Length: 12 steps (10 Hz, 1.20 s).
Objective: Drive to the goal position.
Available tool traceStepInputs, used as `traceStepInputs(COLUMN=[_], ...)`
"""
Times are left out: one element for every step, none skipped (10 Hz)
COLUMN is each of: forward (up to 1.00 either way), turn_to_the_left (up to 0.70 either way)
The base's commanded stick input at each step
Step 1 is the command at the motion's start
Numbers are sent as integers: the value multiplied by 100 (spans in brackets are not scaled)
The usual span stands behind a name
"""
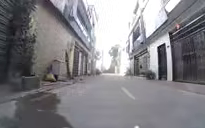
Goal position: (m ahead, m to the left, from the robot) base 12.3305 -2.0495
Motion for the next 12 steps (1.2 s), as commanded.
traceStepInputs(forward=[85,85,85,85,85,85,85,85,85,85,85,85], turn_to_the_left=[-34,-21,-5,0,0,0,0,0,0,0,0,0])
